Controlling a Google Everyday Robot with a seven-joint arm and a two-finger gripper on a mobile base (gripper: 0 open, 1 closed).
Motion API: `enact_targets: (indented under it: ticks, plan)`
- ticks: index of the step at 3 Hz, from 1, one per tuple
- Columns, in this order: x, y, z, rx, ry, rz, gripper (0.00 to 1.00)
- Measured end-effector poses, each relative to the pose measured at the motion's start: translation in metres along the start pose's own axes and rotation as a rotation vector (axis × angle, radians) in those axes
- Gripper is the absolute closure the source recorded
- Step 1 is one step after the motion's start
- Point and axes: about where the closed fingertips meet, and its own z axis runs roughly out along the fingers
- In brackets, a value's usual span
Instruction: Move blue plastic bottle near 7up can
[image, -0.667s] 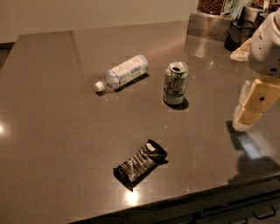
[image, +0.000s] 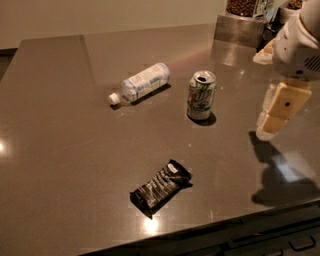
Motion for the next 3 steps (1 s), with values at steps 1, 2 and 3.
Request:
enact_targets:
  ticks: [1, 2, 3]
  plan:
    - [-0.025, -0.025, 0.012, -0.013, -0.033, -0.059, 0.0]
    - [-0.066, -0.054, 0.021, -0.015, -0.074, -0.145, 0.0]
    - [-0.143, -0.08, 0.037, -0.037, -0.131, -0.268, 0.0]
